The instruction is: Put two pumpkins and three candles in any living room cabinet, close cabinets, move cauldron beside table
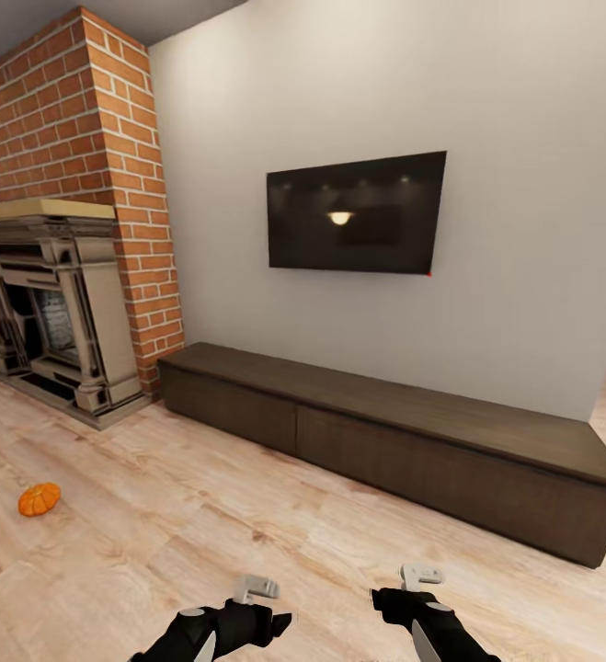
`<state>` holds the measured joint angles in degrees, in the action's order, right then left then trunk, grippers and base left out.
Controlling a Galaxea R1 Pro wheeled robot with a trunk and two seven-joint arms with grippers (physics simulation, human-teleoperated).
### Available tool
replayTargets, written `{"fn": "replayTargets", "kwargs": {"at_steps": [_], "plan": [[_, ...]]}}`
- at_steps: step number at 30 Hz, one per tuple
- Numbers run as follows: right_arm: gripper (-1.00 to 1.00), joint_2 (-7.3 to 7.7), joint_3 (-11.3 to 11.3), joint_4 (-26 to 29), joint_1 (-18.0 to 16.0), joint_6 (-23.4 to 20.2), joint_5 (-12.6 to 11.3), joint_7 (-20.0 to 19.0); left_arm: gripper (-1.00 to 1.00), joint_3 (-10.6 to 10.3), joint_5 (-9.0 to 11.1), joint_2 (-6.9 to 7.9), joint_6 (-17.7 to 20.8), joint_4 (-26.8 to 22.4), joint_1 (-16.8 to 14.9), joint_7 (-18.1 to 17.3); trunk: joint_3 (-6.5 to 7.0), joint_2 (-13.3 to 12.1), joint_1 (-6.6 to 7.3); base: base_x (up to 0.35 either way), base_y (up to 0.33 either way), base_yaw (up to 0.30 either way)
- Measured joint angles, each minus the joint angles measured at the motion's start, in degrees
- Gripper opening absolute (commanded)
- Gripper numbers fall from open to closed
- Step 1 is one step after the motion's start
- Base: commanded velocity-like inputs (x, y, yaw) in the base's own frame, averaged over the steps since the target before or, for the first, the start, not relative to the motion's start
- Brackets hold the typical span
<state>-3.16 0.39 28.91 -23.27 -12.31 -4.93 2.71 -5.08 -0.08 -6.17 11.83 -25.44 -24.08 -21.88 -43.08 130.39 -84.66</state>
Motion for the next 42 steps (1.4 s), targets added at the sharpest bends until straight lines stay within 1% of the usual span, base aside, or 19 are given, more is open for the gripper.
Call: {"fn": "replayTargets", "kwargs": {"at_steps": [27, 36, 42], "plan": [[1.0, -0.07, 0.0, 0.0, 0.0, 0.02, 0.0, 0.0, 1.0, 0.0, 0.0, 0.0, 0.01, -0.01, 0.0, -0.06, 0.82, 0.0, 0.0, 0.0, 0.004, -0.287], [1.0, -0.07, 0.0, 0.0, 0.01, 0.0, 0.0, -0.01, 1.0, 0.02, 0.0, -0.01, 0.03, 0.0, 0.0, -0.06, 1.1, 0.0, 0.0, 0.002, 0.154, -0.285], [1.0, -0.04, 0.0, 0.0, 0.01, 0.01, 0.0, -0.01, 1.0, 0.02, 0.0, -0.01, 0.03, 0.0, 0.0, -0.06, 1.29, 0.0, 0.02, 0.111, 0.229, -0.284]]}}
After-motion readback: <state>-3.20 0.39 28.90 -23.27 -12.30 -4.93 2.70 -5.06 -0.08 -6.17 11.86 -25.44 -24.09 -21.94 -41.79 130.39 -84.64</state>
